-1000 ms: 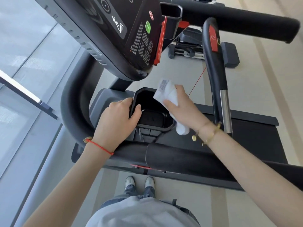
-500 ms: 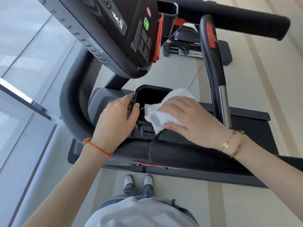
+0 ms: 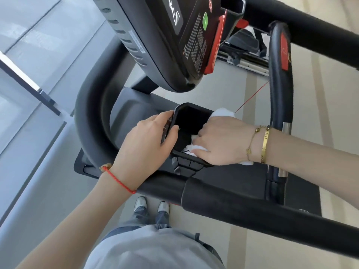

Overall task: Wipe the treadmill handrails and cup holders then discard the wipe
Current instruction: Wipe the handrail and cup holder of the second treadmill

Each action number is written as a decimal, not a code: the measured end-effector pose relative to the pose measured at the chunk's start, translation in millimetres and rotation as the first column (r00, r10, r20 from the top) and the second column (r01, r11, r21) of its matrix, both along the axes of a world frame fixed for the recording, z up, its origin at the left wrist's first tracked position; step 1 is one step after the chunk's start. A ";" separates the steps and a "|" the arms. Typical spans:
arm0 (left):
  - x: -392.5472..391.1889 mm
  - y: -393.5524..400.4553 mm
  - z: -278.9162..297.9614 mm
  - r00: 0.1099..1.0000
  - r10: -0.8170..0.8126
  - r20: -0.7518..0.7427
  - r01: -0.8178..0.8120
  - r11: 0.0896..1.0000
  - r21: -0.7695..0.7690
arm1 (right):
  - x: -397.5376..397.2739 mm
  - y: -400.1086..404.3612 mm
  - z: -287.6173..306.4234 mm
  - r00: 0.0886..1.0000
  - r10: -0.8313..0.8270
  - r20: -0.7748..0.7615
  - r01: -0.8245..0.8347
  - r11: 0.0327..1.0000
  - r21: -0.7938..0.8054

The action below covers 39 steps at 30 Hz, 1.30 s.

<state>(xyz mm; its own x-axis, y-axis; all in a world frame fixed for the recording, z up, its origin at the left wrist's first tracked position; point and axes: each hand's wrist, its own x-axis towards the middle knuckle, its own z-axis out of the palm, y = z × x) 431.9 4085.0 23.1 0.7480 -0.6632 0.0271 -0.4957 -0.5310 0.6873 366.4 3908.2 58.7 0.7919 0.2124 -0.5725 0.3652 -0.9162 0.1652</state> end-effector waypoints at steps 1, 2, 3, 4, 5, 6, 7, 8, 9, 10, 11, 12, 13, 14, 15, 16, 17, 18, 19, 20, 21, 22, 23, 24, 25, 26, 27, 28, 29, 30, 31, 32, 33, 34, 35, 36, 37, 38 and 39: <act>-0.1 -0.3 0.3 1.000 0.001 -0.007 -0.001 1.000 0.003 | 1.6 -1.1 -0.5 1.000 0.005 -0.019 -0.005 1.000 -0.008; -0.1 -0.5 0.4 1.000 0.003 -0.011 -0.003 1.000 0.006 | 2.5 -2.0 -1.5 0.999 0.012 -0.029 -0.013 1.000 -0.016; 0.0 -0.6 0.5 1.000 0.004 -0.013 -0.004 1.000 0.009 | 2.9 -2.7 -2.3 0.999 0.022 -0.030 -0.023 0.999 -0.025; 0.5 -0.7 0.7 1.000 0.005 -0.016 -0.005 1.000 0.011 | 2.6 -3.4 -3.4 0.999 0.030 -0.024 -0.031 0.999 -0.027; 0.7 -0.5 0.9 1.000 0.002 -0.021 -0.002 1.000 0.013 | 1.5 -4.1 -5.2 0.999 0.035 -0.012 -0.036 0.999 -0.019; 0.7 -0.2 1.0 1.000 -0.001 -0.026 0.001 1.000 0.015 | 0.3 -4.8 -6.9 0.999 0.042 0.010 -0.042 0.999 -0.003; 0.4 0.1 1.2 1.000 -0.003 -0.029 0.004 1.000 0.018 | -1.5 -6.0 -7.8 0.998 0.051 0.041 -0.051 0.999 0.015; -0.1 0.7 1.4 1.000 -0.006 -0.030 0.006 1.000 0.022 | -3.6 -7.7 -7.3 0.996 0.058 0.074 -0.061 0.997 0.042; -0.7 1.6 1.8 1.000 -0.008 -0.030 0.009 1.000 0.025 | -6.4 -9.8 -6.2 0.993 0.051 0.103 -0.059 0.995 0.078; -1.3 2.3 1.9 1.000 -0.010 -0.029 0.011 1.000 0.026 | -9.0 -12.0 -4.2 0.992 0.036 0.121 -0.050 0.992 0.117; -1.9 3.0 2.4 1.000 -0.010 -0.029 0.011 1.000 0.026 | -11.4 -14.4 -1.1 0.991 0.022 0.131 -0.042 0.987 0.155; -2.4 3.4 3.1 0.999 -0.011 -0.031 0.012 1.000 0.027 | -14.0 -16.1 2.2 0.991 0.011 0.131 -0.036 0.981 0.188; -2.7 3.6 3.4 0.999 -0.012 -0.033 0.013 1.000 0.028 | -15.7 -18.4 4.2 0.992 0.000 0.126 -0.028 0.975 0.219; -2.7 3.5 3.7 0.999 -0.011 -0.034 0.012 1.000 0.027 | -17.7 -20.0 5.7 0.993 -0.007 0.119 -0.023 0.969 0.248; -2.6 3.4 4.1 0.999 -0.008 -0.036 0.009 1.000 0.026 | -19.6 -21.3 6.9 0.994 -0.023 0.104 -0.008 0.959 0.284; -2.5 3.4 4.2 0.999 -0.007 -0.039 0.008 1.000 0.025 | -22.5 -22.8 8.7 0.996 -0.043 0.083 0.014 0.947 0.321; -2.4 3.2 4.4 0.999 -0.006 -0.043 0.008 1.000 0.025 | -25.7 -24.7 11.7 0.996 -0.061 0.066 0.034 0.934 0.357; -2.7 3.0 4.8 0.999 -0.006 -0.045 0.008 1.000 0.029 | -29.3 -27.3 14.7 0.996 -0.068 0.063 0.040 0.927 0.373; -3.1 2.9 5.3 0.999 -0.005 -0.046 0.007 0.999 0.033 | -33.0 -29.8 17.4 0.996 -0.060 0.070 0.031 0.934 0.356; -3.0 2.3 5.6 0.999 -0.002 -0.044 0.004 0.999 0.038 | -34.6 -30.7 19.3 0.996 -0.042 0.079 0.013 0.945 0.328; -2.9 1.7 6.0 0.999 0.001 -0.040 0.000 0.999 0.044 | -34.9 -30.6 20.4 0.997 -0.027 0.079 0.002 0.954 0.301; -2.8 1.0 6.2 0.999 0.005 -0.035 -0.004 0.999 0.050 | -33.3 -29.6 21.4 0.998 -0.025 0.058 0.007 0.956 0.292; -3.1 0.4 6.3 0.999 0.009 -0.032 -0.007 0.998 0.054 | -29.1 -27.4 21.6 0.999 -0.027 0.026 0.018 0.956 0.292; -3.4 -0.1 6.4 0.999 0.011 -0.033 -0.009 0.998 0.054 | -23.5 -24.4 22.1 1.000 -0.017 -0.007 0.019 0.963 0.270; -3.8 -0.4 6.6 0.999 0.008 -0.039 -0.006 0.999 0.053 | -15.8 -20.6 21.5 0.999 0.009 -0.035 -0.001 0.975 0.221; -4.0 -0.5 6.8 0.999 0.002 -0.045 0.000 0.999 0.050 | -8.5 -16.8 21.0 0.997 0.051 -0.063 -0.041 0.987 0.153; -4.4 -0.2 6.9 0.999 -0.002 -0.048 0.004 0.999 0.046 | -1.6 -13.0 19.0 0.993 0.062 -0.101 -0.053 0.994 0.091; -4.8 0.5 6.7 0.999 -0.003 -0.048 0.005 0.999 0.039 | 4.4 -8.6 15.9 0.989 0.048 -0.137 -0.042 0.998 0.042; -5.0 1.1 6.7 0.999 -0.003 -0.045 0.004 0.999 0.032 | 9.7 -5.0 11.4 0.986 0.026 -0.164 -0.025 1.000 0.008; -4.9 1.3 6.5 0.999 -0.004 -0.041 0.005 1.000 0.028 | 15.6 -0.7 7.8 0.983 0.010 -0.182 -0.013 1.000 -0.017; -4.9 1.1 6.5 0.999 -0.006 -0.035 0.007 1.000 0.030 | 19.6 3.3 4.8 0.981 -0.007 -0.195 0.001 1.000 -0.029; -5.0 1.2 6.2 1.000 -0.009 -0.030 0.010 0.999 0.036 | 22.0 4.6 2.9 0.977 -0.039 -0.210 0.033 0.999 -0.030; -5.6 1.4 6.0 1.000 -0.011 -0.027 0.012 0.999 0.043 | 22.0 5.0 2.7 0.973 -0.058 -0.224 0.053 0.998 -0.025; -5.9 1.6 6.0 1.000 -0.014 -0.025 0.015 0.999 0.048 | 20.2 3.8 3.5 0.974 -0.045 -0.220 0.043 0.999 -0.016; -5.8 2.3 6.1 0.999 -0.020 -0.026 0.021 0.999 0.049 | 17.4 1.6 4.1 0.981 -0.006 -0.193 0.006 1.000 -0.004; -5.4 3.0 5.9 0.999 -0.026 -0.027 0.027 0.999 0.045 | 13.3 -1.7 5.3 0.988 0.036 -0.148 -0.034 0.999 0.013; -5.6 3.3 5.8 0.999 -0.029 -0.028 0.030 0.999 0.042 | 8.2 -6.3 5.1 0.992 0.070 -0.103 -0.066 0.997 0.037; -6.0 3.8 5.8 0.999 -0.030 -0.027 0.031 0.999 0.042 | 3.3 -10.5 5.9 0.994 0.086 -0.064 -0.081 0.994 0.080; -7.0 4.4 6.1 0.999 -0.028 -0.023 0.029 0.999 0.045 | -1.1 -14.4 7.8 0.995 0.089 -0.034 -0.084 0.988 0.127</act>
